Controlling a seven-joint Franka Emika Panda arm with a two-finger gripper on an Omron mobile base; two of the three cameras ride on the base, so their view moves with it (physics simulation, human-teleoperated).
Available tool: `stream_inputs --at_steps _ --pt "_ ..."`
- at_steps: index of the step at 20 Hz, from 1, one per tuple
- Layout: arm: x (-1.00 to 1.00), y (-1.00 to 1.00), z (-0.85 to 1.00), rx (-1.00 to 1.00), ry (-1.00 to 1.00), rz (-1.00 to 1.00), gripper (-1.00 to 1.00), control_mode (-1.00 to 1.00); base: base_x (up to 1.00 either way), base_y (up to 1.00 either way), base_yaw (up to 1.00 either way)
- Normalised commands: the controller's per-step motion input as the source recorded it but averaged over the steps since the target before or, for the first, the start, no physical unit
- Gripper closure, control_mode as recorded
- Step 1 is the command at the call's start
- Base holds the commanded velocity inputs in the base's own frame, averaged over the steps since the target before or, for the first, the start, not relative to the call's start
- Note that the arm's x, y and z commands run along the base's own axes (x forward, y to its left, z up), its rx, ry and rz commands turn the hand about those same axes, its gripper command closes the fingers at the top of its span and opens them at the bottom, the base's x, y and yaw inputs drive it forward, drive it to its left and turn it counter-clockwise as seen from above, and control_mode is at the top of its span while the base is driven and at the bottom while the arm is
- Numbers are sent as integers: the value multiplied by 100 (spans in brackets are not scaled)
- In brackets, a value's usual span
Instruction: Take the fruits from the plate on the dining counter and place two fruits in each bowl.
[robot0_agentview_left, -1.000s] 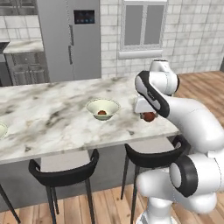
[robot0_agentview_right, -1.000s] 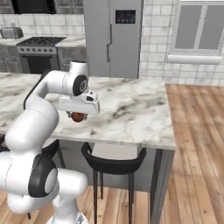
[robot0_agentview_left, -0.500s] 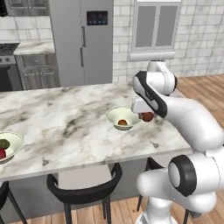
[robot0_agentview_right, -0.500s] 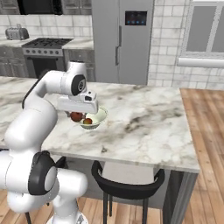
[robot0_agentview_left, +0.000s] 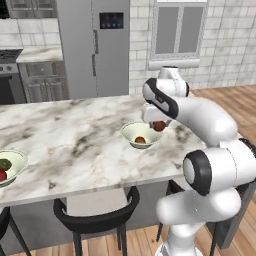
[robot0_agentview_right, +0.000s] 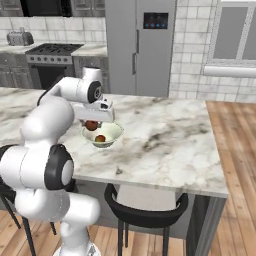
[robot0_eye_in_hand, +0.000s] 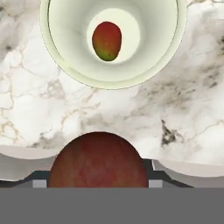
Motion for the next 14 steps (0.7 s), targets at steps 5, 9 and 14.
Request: stream_inputs --at_steps 5,9,14 --pt "100 26 -57 0 0 0 100 -100 0 0 0" --pt "100 0 -69 0 0 0 100 -100 0 0 0" --pt "86 -2 -61 0 2 0 100 -100 0 0 0"
